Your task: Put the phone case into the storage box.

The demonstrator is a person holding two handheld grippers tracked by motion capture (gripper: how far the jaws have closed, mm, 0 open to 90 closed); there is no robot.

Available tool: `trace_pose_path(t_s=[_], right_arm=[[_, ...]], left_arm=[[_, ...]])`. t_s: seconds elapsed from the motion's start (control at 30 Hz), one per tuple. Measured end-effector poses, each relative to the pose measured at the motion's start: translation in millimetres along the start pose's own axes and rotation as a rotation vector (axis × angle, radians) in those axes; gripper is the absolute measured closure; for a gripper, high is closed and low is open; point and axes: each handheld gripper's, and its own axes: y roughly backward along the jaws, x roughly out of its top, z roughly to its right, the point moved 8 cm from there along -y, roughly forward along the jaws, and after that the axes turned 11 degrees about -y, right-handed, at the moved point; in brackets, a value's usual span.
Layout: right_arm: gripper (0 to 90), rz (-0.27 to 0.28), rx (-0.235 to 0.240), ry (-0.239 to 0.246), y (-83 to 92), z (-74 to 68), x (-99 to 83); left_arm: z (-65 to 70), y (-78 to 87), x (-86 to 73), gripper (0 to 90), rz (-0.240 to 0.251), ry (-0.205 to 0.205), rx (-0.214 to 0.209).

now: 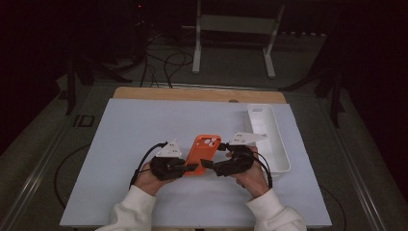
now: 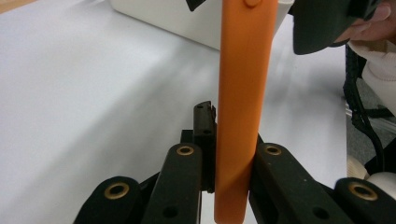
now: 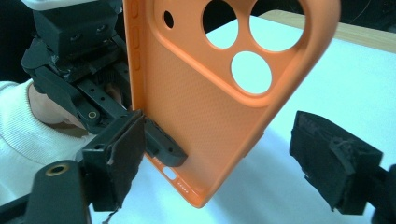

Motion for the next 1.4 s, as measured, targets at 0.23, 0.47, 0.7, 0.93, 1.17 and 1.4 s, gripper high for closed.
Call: trace_pose_path(t_s=[0.23,0.47,0.7,0.93,1.17,1.4], right_arm=[[14.9,0.009,-0.003,-0.004,0.0,0.7,-0.2],[9.9,0.019,-0.02,-0.01,0.4,1.3,-0.3],[8.6,0.036,-0.032,-0.017,2.1,2.7,1.1],[8.5,0.041,-0.036,-0.018,3.5,2.0,1.6],[8.1,0.042,-0.046,-0.019,3.1,3.2,0.4],[8.1,0.044,-0.051,-0.022,3.6,3.4,-0.2]], left_arm=[[-2.0,1.0,-0.5,85.6,0.001,0.007,0.017],[-4.3,2.2,-1.1,85.5,-0.001,0.012,0.035],[-7.0,4.0,-1.1,85.5,0.001,0.023,0.056],[-9.5,5.9,-0.9,85.5,0.004,0.032,0.08],[-12.7,8.2,-2.6,85.5,0.002,0.04,0.102],[-14.7,9.4,-3.1,85.5,0.006,0.053,0.126]])
